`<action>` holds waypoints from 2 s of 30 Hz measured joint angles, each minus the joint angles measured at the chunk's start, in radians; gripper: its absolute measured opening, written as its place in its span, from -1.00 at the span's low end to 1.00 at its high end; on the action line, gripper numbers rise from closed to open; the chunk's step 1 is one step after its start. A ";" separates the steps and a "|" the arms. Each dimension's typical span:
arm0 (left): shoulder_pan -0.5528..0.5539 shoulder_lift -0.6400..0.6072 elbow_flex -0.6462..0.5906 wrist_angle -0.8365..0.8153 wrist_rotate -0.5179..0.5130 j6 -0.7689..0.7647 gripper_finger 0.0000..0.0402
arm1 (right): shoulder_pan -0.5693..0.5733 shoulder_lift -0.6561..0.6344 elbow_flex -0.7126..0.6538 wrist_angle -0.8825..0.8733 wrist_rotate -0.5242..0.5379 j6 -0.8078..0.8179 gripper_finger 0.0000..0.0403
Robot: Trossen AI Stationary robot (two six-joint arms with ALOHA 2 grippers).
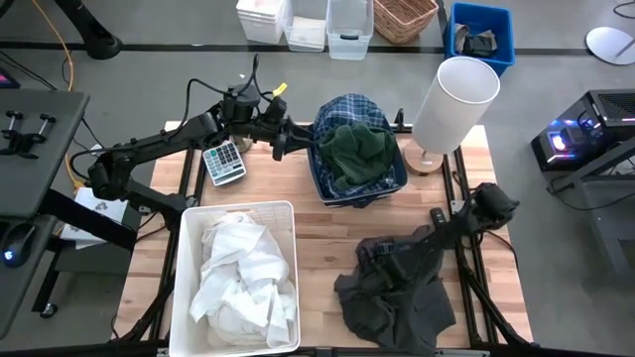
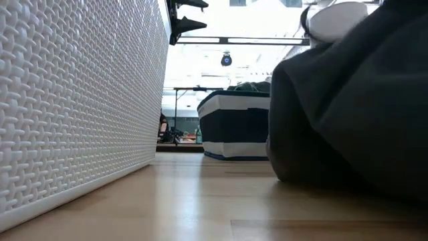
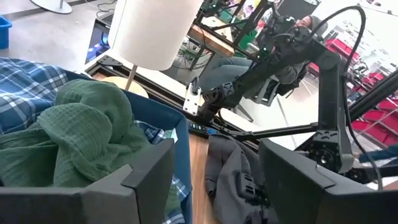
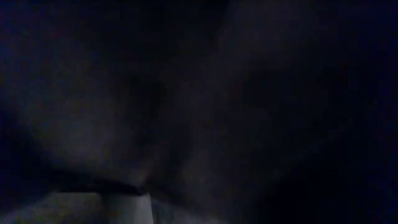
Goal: Sort clothes
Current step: Put the black pants into the blue bin
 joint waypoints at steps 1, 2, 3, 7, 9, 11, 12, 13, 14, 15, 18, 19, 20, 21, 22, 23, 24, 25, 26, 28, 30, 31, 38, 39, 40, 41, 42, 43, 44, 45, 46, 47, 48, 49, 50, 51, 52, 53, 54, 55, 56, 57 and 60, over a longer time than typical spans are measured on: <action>0.000 0.000 0.000 0.000 0.000 0.000 0.10 | -0.001 0.032 0.000 0.008 -0.005 0.009 -0.03; 0.000 0.000 0.000 0.000 0.000 0.000 0.10 | -0.001 0.059 0.002 0.011 -0.010 0.027 -0.03; 0.000 0.000 0.000 0.000 0.000 0.000 0.10 | -0.001 0.083 0.010 0.008 -0.014 0.044 -0.03; 0.000 0.000 0.000 0.000 -0.003 0.005 0.10 | -0.001 0.087 0.010 0.015 -0.023 0.126 -0.21; 0.000 0.000 0.000 0.001 -0.004 0.008 0.10 | -0.001 0.087 0.009 0.031 -0.040 0.173 -0.56; 0.000 0.000 0.000 0.002 -0.004 0.009 0.10 | -0.002 0.087 0.009 0.036 -0.066 0.194 -0.84; 0.000 0.000 0.000 0.001 -0.004 0.011 0.10 | -0.003 0.087 0.013 0.030 -0.070 0.205 -0.85; 0.000 0.000 0.000 0.002 -0.005 0.018 0.10 | -0.003 0.089 0.019 0.019 -0.070 0.216 -0.85; 0.001 0.000 0.000 0.005 -0.005 0.024 0.10 | -0.002 0.089 0.025 0.005 -0.065 0.227 -0.85; 0.002 0.000 0.000 0.013 -0.004 0.026 0.10 | -0.005 0.053 0.025 -0.008 -0.051 0.241 -0.85; 0.002 0.000 0.000 0.066 -0.006 0.027 0.10 | -0.035 -0.100 0.051 -0.146 -0.003 0.314 -0.86; 0.002 0.000 0.000 0.088 -0.004 0.027 0.10 | -0.055 -0.187 0.074 -0.200 0.018 0.343 -0.86; 0.002 0.000 0.000 0.112 -0.005 0.027 0.10 | -0.078 -0.273 0.115 -0.246 0.058 0.370 -0.86; 0.002 0.000 0.000 0.131 -0.005 0.026 0.10 | -0.102 -0.343 0.155 -0.273 0.117 0.394 -0.86; 0.002 0.000 0.000 0.154 -0.005 0.025 0.10 | -0.123 -0.402 0.187 -0.293 0.182 0.416 -0.86; 0.002 0.000 0.000 0.176 -0.005 0.023 0.10 | -0.151 -0.453 0.221 -0.317 0.258 0.431 -0.86; 0.002 0.000 0.000 0.196 -0.003 0.017 0.10 | -0.180 -0.494 0.248 -0.337 0.331 0.446 -0.86; 0.002 0.000 0.000 0.215 -0.002 0.012 0.10 | -0.210 -0.532 0.282 -0.334 0.404 0.451 -0.86; 0.002 0.000 0.000 0.233 -0.001 0.008 0.10 | -0.241 -0.569 0.317 -0.311 0.476 0.444 -0.86; 0.002 0.000 0.000 0.269 0.003 -0.008 0.10 | -0.304 -0.636 0.391 -0.267 0.621 0.357 -0.86; 0.002 -0.004 0.000 0.314 0.023 -0.024 0.10 | -0.368 -0.667 0.452 -0.205 0.721 0.229 -0.86; 0.002 -0.005 0.000 0.357 0.034 -0.031 0.10 | -0.403 -0.670 0.477 -0.164 0.753 0.155 -0.86; 0.003 -0.016 0.001 0.745 0.075 -0.182 0.10 | -0.662 -0.618 0.535 0.206 0.701 -0.291 -0.88; 0.003 -0.020 0.001 0.798 0.075 -0.203 0.10 | -0.695 -0.603 0.536 0.220 0.690 -0.311 -0.88; 0.003 -0.024 0.001 0.840 0.074 -0.224 0.10 | -0.726 -0.584 0.537 0.216 0.688 -0.319 -0.88; 0.003 -0.030 0.001 0.884 0.073 -0.242 0.10 | -0.755 -0.562 0.538 0.195 0.688 -0.325 -0.88; 0.003 -0.038 0.001 0.921 0.073 -0.260 0.10 | -0.782 -0.536 0.538 0.166 0.689 -0.330 -0.88; 0.003 -0.046 0.001 0.953 0.072 -0.279 0.10 | -0.807 -0.507 0.536 0.136 0.691 -0.331 -0.88; 0.003 -0.057 0.001 0.985 0.072 -0.297 0.10 | -0.830 -0.475 0.534 0.110 0.690 -0.330 -0.88; 0.003 -0.069 0.001 1.007 0.072 -0.315 0.10 | -0.851 -0.444 0.533 0.091 0.686 -0.329 -0.88; 0.003 -0.079 0.001 1.036 0.072 -0.326 0.10 | -0.869 -0.415 0.532 0.083 0.677 -0.330 -0.88; 0.003 -0.092 0.001 1.054 0.072 -0.335 0.10 | -0.885 -0.388 0.532 0.084 0.664 -0.338 -0.88; 0.003 -0.105 0.001 1.072 0.072 -0.344 0.10 | -0.898 -0.361 0.533 0.086 0.656 -0.350 -0.88; 0.003 -0.117 0.001 1.084 0.072 -0.350 0.10 | -0.908 -0.332 0.534 0.090 0.653 -0.362 -0.88; 0.003 -0.131 0.001 1.087 0.072 -0.350 0.10 | -0.916 -0.302 0.533 0.095 0.644 -0.370 -0.88; 0.003 -0.145 0.001 1.086 0.072 -0.350 0.10 | -0.923 -0.272 0.524 0.103 0.632 -0.374 -0.88; 0.003 -0.157 0.001 1.084 0.072 -0.351 0.10 | -0.928 -0.244 0.508 0.103 0.615 -0.378 -0.88; 0.003 -0.169 0.001 1.083 0.072 -0.351 0.10 | -0.932 -0.221 0.485 0.098 0.588 -0.378 -0.88; 0.003 -0.180 0.001 1.082 0.072 -0.352 0.10 | -0.934 -0.200 0.457 0.089 0.554 -0.376 -0.88; 0.003 -0.189 0.001 1.079 0.072 -0.352 0.10 | -0.936 -0.183 0.424 0.075 0.520 -0.369 -0.88; 0.003 -0.200 0.001 1.073 0.072 -0.352 0.10 | -0.936 -0.174 0.379 0.062 0.491 -0.357 -0.88; 0.003 -0.210 0.001 1.066 0.072 -0.351 0.10 | -0.935 -0.171 0.326 0.062 0.464 -0.341 -0.88; 0.003 -0.232 0.001 1.055 0.071 -0.351 0.10 | -0.916 -0.183 0.140 0.147 0.387 -0.285 -0.88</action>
